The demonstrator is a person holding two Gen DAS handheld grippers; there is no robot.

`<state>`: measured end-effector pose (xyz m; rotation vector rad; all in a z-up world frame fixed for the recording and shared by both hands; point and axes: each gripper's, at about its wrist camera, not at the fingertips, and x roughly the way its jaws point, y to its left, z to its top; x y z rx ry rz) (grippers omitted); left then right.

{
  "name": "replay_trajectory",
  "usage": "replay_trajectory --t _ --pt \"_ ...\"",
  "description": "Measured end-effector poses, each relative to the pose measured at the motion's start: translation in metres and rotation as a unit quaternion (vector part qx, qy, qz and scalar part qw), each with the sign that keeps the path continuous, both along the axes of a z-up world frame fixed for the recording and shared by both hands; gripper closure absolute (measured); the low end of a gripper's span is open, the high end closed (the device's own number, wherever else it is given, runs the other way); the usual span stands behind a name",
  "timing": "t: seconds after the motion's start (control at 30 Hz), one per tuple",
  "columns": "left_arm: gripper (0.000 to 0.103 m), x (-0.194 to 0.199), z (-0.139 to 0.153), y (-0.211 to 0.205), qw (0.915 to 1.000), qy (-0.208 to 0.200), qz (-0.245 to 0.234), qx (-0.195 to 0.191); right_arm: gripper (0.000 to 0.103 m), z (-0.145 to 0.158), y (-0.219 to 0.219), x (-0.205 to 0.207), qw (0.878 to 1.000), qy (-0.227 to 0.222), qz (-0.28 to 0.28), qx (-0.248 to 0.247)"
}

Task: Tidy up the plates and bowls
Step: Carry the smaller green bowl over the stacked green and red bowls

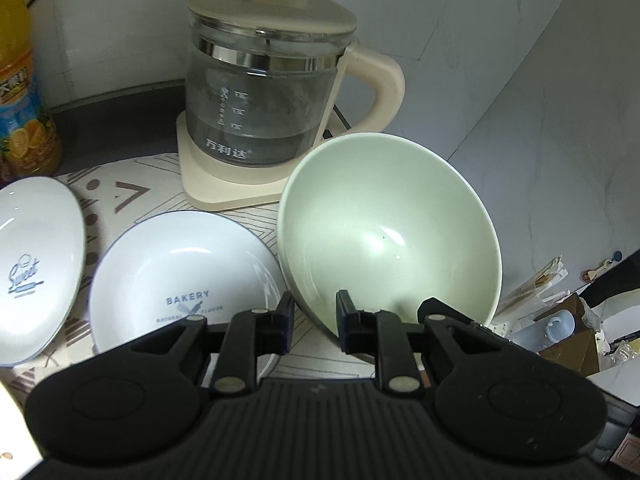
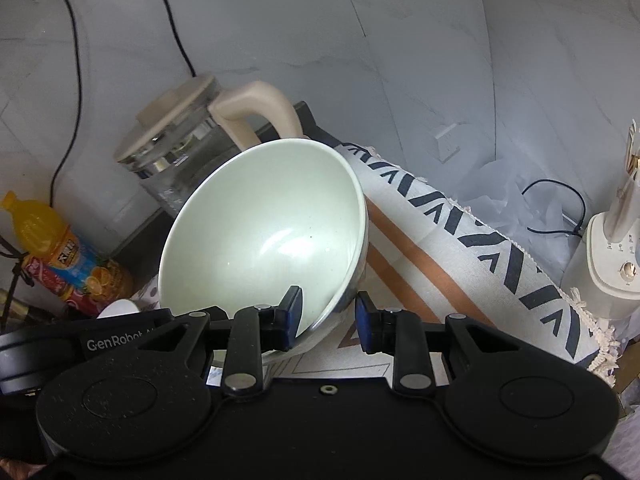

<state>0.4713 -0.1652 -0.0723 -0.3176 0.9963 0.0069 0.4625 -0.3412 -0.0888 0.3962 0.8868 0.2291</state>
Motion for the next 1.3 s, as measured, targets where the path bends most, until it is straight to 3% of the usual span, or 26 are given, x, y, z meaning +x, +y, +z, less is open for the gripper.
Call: replay_trajectory --t 0.87,1.3 --pt "0.083 -0.080 0.049 0.013 0.9982 -0.035 0.048 0.007 0.074 0.039 0.008 -0.065 0.998 -0.044 0.042 0.023" --pt "0.083 -0.123 0.054 0.024 0.9955 -0.035 0.088 0.002 0.074 0.045 0.020 -0.090 0.995 -0.049 0.083 0.020"
